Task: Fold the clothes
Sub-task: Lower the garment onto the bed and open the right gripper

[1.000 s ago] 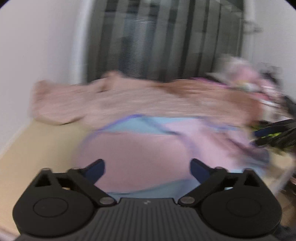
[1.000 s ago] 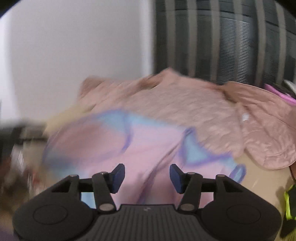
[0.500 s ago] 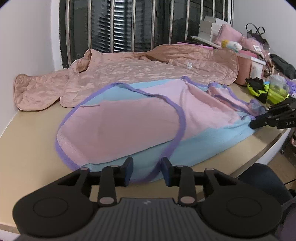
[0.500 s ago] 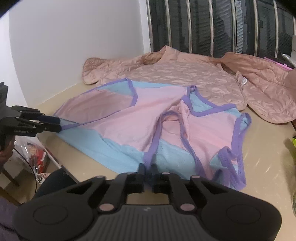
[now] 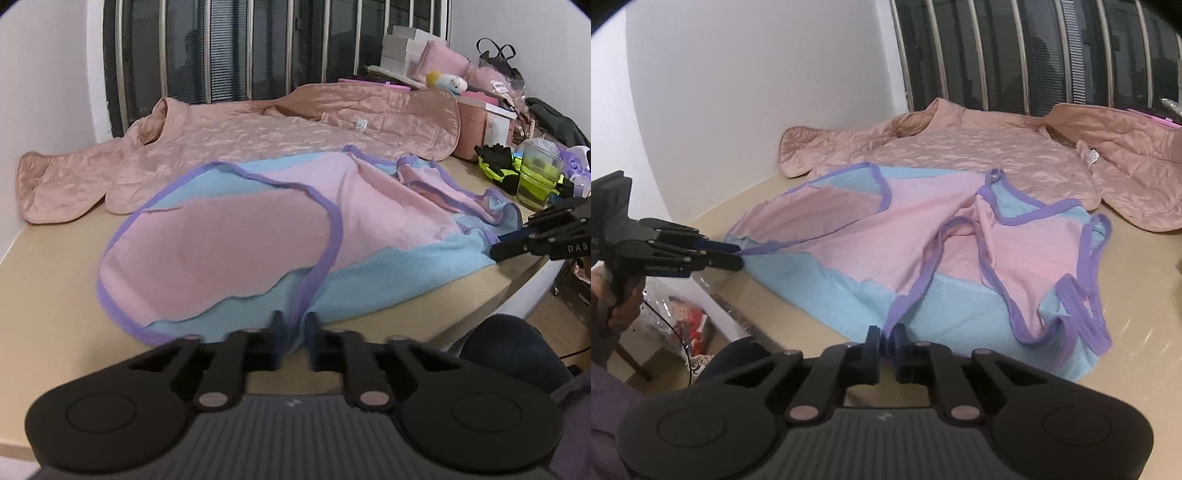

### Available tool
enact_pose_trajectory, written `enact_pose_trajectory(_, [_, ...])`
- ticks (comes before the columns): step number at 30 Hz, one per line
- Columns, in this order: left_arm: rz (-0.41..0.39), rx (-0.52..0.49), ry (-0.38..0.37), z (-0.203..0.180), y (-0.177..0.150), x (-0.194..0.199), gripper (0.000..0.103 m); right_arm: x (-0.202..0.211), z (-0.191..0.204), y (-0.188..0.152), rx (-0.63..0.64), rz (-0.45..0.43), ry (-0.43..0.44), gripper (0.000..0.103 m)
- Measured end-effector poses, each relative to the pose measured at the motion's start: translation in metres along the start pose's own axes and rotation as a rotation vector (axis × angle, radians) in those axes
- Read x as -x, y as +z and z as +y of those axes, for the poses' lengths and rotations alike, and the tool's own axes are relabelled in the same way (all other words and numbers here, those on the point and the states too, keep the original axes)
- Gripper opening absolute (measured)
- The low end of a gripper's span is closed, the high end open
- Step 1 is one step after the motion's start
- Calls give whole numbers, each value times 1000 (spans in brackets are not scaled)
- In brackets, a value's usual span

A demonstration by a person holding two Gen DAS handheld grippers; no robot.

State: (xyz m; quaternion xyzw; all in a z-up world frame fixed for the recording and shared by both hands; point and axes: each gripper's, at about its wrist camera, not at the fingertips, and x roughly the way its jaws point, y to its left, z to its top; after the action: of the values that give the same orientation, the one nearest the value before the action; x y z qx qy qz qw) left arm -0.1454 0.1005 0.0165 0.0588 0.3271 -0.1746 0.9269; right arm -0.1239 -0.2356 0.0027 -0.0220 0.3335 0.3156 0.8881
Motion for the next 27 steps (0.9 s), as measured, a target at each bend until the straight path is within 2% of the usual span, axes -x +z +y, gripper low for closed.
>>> enact_pose_trajectory(3, [-4,17,-10,2,2,5,3,0,0,9,-13,-3,-21,3])
enact_pose_trajectory(7, [-91,24,-38,9,25,14,3,4,-9,35,-30,-68,-40,2])
enact_pose_trajectory(11, [-186,-25,18,21,65,-2,3,-7,-27,77,-34,-125,-98,2])
enact_pose_trajectory(13, [-160,-47,62,27,77,-23,6,-26,-43,101,-59,-125,-139,5])
enact_pose_trajectory(15, [-111,-62,107,34,85,-46,13,-48,-59,115,-95,-95,-189,10])
enact_pose_trajectory(16, [-89,-65,127,38,88,-55,23,-53,-66,118,-119,-75,-226,13])
enact_pose_trajectory(17, [-81,-45,134,43,83,-53,42,-51,-71,119,-135,-73,-254,13])
enact_pose_trajectory(18, [-89,-9,130,51,74,-45,54,-35,-72,113,-134,-109,-261,13])
enact_pose_trajectory(19, [-103,25,114,60,63,-35,69,-19,-72,107,-133,-144,-268,24])
enact_pose_trajectory(20, [-117,59,98,68,53,-25,76,-3,-72,100,-132,-177,-275,43])
enact_pose_trajectory(21, [-131,92,82,77,42,-15,78,14,-69,90,-126,-197,-277,52])
enact_pose_trajectory(22, [-142,124,67,85,32,-6,81,28,-66,78,-108,-202,-268,55])
enact_pose_trajectory(24, [-148,178,39,101,19,4,84,46,-54,57,-58,-194,-228,55])
enact_pose_trajectory(27, [-131,240,9,105,23,-6,85,46,-43,30,20,-145,-187,56])
